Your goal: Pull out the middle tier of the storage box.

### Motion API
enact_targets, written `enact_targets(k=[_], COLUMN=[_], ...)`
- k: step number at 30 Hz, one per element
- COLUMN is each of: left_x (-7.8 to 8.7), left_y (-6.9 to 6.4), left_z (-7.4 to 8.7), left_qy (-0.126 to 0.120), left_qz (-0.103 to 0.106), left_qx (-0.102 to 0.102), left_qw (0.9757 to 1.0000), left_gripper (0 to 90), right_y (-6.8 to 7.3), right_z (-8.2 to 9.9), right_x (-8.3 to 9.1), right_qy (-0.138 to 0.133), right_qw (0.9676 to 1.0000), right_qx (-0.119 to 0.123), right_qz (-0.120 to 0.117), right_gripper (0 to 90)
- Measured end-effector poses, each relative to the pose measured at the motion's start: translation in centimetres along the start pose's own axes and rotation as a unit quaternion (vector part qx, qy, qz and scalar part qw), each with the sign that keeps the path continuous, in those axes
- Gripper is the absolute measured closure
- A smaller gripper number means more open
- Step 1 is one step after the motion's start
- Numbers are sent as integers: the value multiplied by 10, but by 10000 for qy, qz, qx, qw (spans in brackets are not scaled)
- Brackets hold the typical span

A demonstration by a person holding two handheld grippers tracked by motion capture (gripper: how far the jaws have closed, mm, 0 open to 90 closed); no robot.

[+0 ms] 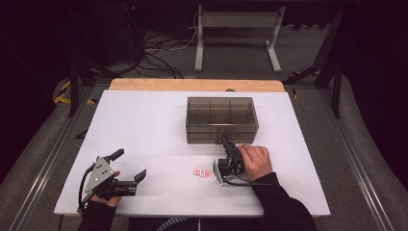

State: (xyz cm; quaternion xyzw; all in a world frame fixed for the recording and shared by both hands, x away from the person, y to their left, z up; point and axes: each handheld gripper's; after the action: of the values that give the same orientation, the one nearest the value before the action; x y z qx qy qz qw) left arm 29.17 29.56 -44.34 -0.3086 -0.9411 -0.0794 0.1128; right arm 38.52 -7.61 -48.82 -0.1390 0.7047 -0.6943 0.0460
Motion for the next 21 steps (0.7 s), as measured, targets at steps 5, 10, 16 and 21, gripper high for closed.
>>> enact_targets(k=[5, 10, 16, 21], left_x=[0, 1, 1, 1], left_y=[0, 0, 0, 0], left_z=[0, 0, 0, 0], left_qy=[-5, -9, -13, -17], left_qz=[-2, 0, -2, 7], left_qx=[-1, -1, 0, 4], left_qw=[10000, 10000, 10000, 10000], left_gripper=[0, 0, 0, 0], right_y=[-1, -2, -3, -2], right_z=[-1, -1, -1, -1], right_x=[4, 10, 16, 21], right_qy=[-6, -44, -91, -120], right_qw=[10000, 9999, 9998, 9996], right_qx=[-40, -71, -80, -134], right_qz=[-65, -120, -166, -205], right_gripper=[809, 808, 808, 806])
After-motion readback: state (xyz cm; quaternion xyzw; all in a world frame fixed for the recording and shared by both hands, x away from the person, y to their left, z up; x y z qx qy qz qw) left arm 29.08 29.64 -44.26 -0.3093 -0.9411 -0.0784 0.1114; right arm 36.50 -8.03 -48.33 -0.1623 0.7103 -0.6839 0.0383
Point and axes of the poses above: each handheld gripper's, and its own axes: x roughly backward along the jaws, z roughly out of its underside, y roughly to its left, and after that the axes turned 1 degree about y, right-handed
